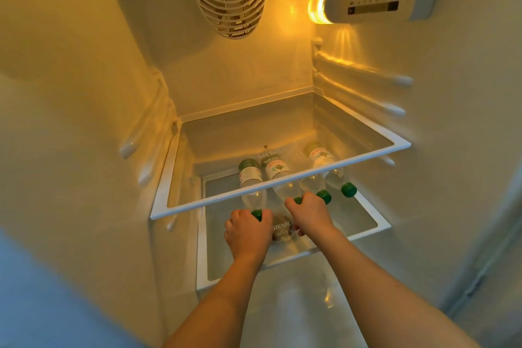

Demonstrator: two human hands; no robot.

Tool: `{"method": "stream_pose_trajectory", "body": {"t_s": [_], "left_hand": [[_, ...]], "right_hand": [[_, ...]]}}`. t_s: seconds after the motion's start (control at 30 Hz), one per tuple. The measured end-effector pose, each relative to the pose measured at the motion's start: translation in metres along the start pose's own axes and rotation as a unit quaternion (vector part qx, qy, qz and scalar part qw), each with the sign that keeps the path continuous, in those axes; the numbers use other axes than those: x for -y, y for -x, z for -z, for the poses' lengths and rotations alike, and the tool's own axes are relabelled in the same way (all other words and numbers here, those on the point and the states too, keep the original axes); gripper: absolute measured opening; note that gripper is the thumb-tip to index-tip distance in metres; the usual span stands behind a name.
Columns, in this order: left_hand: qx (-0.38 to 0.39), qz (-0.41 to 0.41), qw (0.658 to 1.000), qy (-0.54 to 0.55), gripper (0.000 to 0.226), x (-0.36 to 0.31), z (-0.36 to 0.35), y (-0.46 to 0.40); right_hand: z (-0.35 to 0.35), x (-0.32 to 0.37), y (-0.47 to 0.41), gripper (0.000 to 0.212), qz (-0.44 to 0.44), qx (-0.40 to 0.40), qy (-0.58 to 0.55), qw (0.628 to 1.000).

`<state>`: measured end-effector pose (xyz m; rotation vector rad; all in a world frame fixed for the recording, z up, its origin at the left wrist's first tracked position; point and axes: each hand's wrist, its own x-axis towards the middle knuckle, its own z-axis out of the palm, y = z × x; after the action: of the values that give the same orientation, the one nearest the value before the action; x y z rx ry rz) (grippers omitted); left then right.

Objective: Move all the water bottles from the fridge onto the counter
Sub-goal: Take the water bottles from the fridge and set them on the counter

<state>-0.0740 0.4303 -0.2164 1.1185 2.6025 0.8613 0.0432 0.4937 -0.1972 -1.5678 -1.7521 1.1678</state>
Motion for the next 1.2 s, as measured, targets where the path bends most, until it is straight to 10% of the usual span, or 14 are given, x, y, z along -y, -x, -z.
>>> {"method": "stream_pose_trajectory", "body": {"t_s": [0.93, 1.2], "left_hand": [[-0.033, -0.001, 0.997, 0.075, 0.037, 0.008, -0.001, 0.004], [0.005, 0.200, 0.872, 0.447, 0.031, -0.007, 0.039, 0.065]], "right_hand": [[0.009, -0.004, 0.010, 0.030, -0.039, 0.028, -0.129, 0.990], [0.012, -0.005, 0.068, 0.033, -0.070, -0.016, -0.267, 0.961]]}}
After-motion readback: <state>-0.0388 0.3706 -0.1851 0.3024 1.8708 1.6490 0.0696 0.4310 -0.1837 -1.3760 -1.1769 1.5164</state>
